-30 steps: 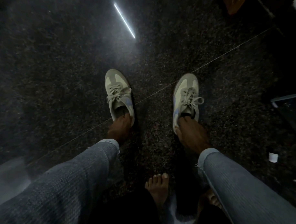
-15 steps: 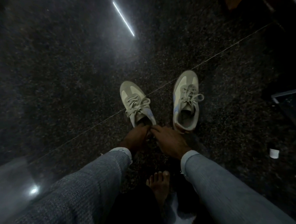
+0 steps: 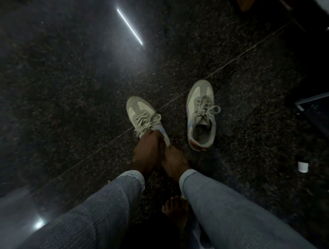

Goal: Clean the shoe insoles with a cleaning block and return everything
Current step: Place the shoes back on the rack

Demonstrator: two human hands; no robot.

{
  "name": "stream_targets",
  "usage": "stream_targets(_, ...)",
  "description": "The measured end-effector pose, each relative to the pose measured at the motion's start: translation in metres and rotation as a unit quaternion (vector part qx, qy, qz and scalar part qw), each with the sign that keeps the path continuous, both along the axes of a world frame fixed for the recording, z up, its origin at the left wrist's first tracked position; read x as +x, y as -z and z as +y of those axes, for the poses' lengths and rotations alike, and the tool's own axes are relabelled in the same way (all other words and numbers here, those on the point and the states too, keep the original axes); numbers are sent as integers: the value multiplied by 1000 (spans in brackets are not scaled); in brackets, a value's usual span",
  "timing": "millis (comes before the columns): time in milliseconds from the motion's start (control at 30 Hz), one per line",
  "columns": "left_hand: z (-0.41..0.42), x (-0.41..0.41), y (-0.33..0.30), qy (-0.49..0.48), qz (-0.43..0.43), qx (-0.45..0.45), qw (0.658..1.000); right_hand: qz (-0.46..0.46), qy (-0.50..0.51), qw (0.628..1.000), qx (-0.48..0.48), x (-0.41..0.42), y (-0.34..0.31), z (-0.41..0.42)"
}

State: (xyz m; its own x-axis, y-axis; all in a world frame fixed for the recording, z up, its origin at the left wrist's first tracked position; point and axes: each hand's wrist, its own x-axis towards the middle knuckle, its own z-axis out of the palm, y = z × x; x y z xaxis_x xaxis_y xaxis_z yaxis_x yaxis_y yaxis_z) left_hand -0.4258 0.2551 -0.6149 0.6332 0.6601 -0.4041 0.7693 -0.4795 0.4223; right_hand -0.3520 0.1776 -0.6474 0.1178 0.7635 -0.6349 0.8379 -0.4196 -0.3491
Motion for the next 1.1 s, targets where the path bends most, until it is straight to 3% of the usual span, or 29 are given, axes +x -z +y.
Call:
stream_targets(167, 8, 10, -19, -39, -108, 57, 992, 29, 3, 997, 69, 29, -33, 11)
stream_targets(300, 20, 18, -31, -131, -176, 128, 967, -13, -47, 990, 131, 53, -54, 24)
stream_targets(400, 23, 18, -37, -148, -191, 149, 959, -51, -18, 984, 167, 72, -72, 29)
stream_targets(500, 18, 23, -39, -108, -161, 143, 970, -90, 35, 968, 231, 98, -90, 25)
stream_targets(600, 2, 35, -40, 1, -88, 114, 990, -107, 84, 956, 262, 127, -106, 13)
stream_targets(800, -42, 77, -33, 165, -38, 59, 984, -131, 150, 952, 234, 179, -96, -42)
stream_targets(900, -59, 94, -26, 198, -23, 35, 979, -125, 186, 953, 204, 188, -82, -75)
stream_targets(1100, -84, 106, -10, 251, 99, 38, 962, -102, 225, 953, 174, 173, -55, -128)
